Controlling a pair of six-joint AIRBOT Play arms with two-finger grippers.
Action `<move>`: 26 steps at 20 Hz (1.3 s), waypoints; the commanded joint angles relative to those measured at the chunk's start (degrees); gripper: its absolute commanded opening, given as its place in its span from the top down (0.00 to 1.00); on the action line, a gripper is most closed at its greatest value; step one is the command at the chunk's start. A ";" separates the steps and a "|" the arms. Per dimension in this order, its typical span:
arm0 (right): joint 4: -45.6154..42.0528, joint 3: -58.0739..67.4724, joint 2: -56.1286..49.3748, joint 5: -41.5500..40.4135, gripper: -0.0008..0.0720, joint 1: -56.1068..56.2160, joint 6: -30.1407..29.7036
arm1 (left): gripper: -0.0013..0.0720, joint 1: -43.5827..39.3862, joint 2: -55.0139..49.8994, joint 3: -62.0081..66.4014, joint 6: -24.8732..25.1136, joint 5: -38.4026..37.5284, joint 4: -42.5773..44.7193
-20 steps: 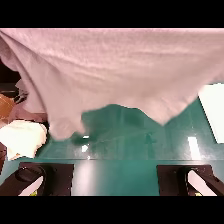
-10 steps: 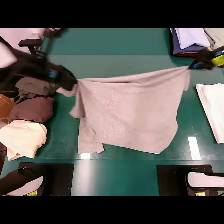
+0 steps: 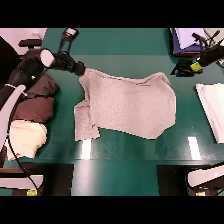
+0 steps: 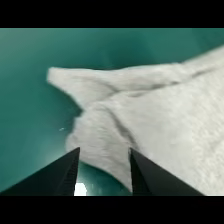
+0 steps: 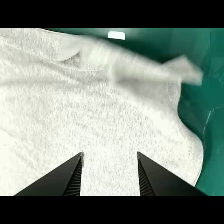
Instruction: Fold the shirts.
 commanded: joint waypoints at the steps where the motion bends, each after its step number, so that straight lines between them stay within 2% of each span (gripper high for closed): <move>1: 2.10 -1.75 2.64 1.70 0.45 -2.12 -0.98 | 0.46 5.73 -0.66 3.72 -2.91 -11.67 -4.79; 3: 2.08 -8.07 6.86 -0.33 0.45 -2.60 -1.46 | 0.46 7.50 -0.68 2.64 2.38 -19.63 -10.40; 5: 2.05 -15.58 11.41 -3.02 0.45 -2.60 -1.64 | 0.46 6.64 -0.63 -1.03 4.76 -22.16 -11.96; 8: 2.12 -24.87 16.90 -6.67 0.45 -2.60 -2.43 | 0.46 4.22 -0.63 -8.81 5.11 -19.65 -11.63; 14: 2.16 -34.23 22.49 -7.67 0.45 -2.58 -2.49 | 0.46 4.00 -0.70 -18.93 4.02 -11.96 -11.76; 18: 2.23 -35.15 23.12 -7.13 0.45 -2.58 -2.47 | 0.46 4.00 -0.81 -20.90 4.07 -12.11 -11.96; 23: 2.19 -35.15 23.12 -6.88 0.45 -2.58 -2.45 | 0.48 4.00 -0.81 -21.09 4.07 -15.80 -11.76; 24: 2.19 -35.15 23.12 -6.45 0.45 -2.58 -2.45 | 0.64 4.00 -0.81 -21.07 4.07 -15.87 -11.76; 25: 2.12 -35.15 23.12 -5.57 0.45 -2.60 -2.45 | 0.88 4.02 -0.81 -21.00 4.02 -15.87 -11.76; 26: 1.95 -35.15 23.12 -4.20 0.45 -2.64 -2.45 | 0.95 4.07 -0.61 -20.96 3.96 -16.04 -11.80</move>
